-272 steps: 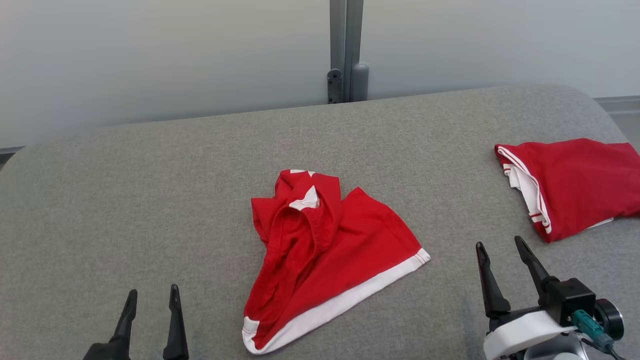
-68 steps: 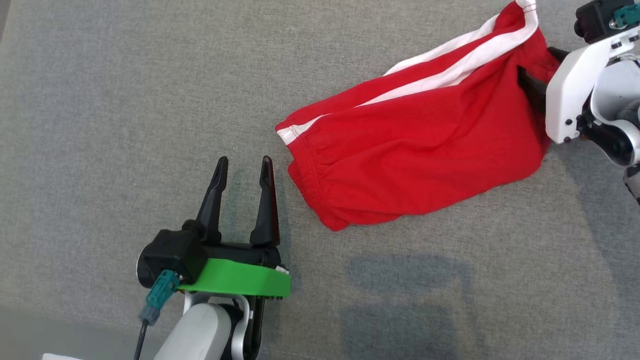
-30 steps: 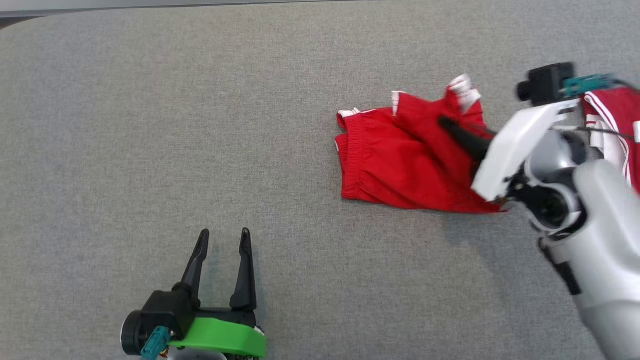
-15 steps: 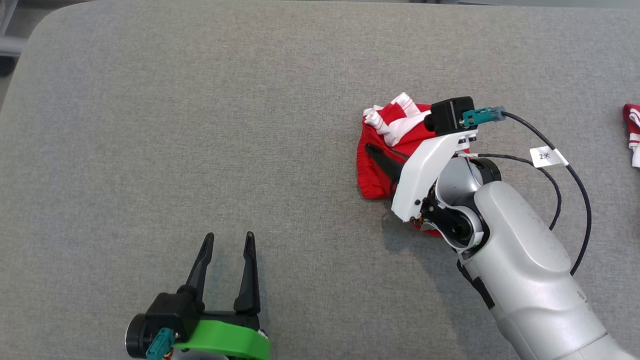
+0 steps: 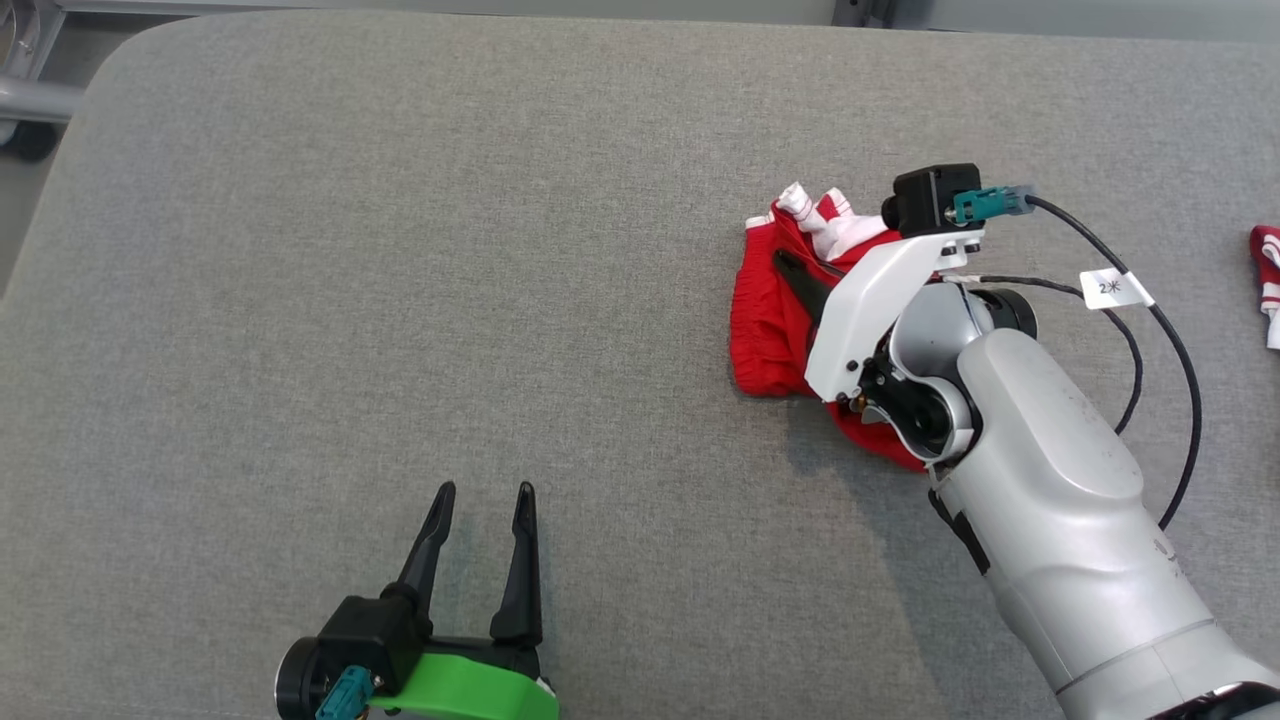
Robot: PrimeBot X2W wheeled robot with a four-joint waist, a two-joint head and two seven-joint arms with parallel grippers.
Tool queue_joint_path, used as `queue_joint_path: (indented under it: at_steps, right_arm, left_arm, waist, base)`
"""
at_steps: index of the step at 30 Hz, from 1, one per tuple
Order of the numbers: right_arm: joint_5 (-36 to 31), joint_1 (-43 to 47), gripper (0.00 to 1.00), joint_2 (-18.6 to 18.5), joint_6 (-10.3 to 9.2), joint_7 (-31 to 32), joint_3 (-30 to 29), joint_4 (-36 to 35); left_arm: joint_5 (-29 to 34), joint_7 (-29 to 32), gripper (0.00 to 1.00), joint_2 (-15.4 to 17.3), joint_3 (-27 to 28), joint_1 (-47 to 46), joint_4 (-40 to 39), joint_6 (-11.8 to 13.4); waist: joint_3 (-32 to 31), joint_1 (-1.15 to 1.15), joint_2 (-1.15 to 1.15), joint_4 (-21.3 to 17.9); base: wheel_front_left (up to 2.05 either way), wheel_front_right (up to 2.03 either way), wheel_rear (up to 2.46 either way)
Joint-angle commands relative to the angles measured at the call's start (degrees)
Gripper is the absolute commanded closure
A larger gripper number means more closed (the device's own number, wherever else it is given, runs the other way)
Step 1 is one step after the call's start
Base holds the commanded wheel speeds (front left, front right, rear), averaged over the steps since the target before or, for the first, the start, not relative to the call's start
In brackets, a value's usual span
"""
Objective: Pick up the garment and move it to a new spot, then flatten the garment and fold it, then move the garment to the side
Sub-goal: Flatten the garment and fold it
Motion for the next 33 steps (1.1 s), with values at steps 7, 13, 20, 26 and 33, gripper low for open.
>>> queue_joint_path:
  at_steps: [7, 13, 20, 26, 33]
  right_arm:
    - [3.2, -1.7, 0.00, -0.1, 0.02, -7.4, 3.9, 4.8]
    - [-1.2, 0.7, 0.00, -0.3, 0.02, -20.0, 5.9, 2.9]
    - [-10.0, 11.4, 0.00, -8.0, 0.01, -31.6, 1.3, -5.7]
    - [-15.9, 23.6, 0.00, -12.5, -0.02, -34.3, -5.9, -13.7]
    - [-20.8, 37.0, 0.00, -10.1, 0.01, -34.4, -15.7, -22.9]
  left_arm:
    - [-0.1, -0.1, 0.00, -0.1, 0.2, -0.6, 0.7, -0.4]
    - [-0.1, -0.1, 0.00, -0.1, 1.6, 1.8, 0.9, 0.1]
    - [0.3, -0.2, 0.00, -0.1, 4.8, 5.5, -0.3, 0.1]
    - [1.2, -0.1, 0.00, 0.0, 7.0, 7.6, -1.3, -0.6]
    - [1.8, -0.1, 0.00, 0.0, 9.9, 9.8, -0.8, -1.7]
  waist:
    - [-0.5, 0.00, 0.00, 0.5]
    - [-3.1, 0.00, 0.00, -1.6]
    - [-8.4, 0.00, 0.00, -6.5]
    - [-12.1, 0.00, 0.00, -9.3]
    - [-15.5, 0.00, 0.00, -11.2]
  base:
    - [0.00, 0.00, 0.00]
    - [0.00, 0.00, 0.00]
    - [0.00, 0.00, 0.00]
    - [0.00, 0.00, 0.00]
    - [0.00, 0.00, 0.00]
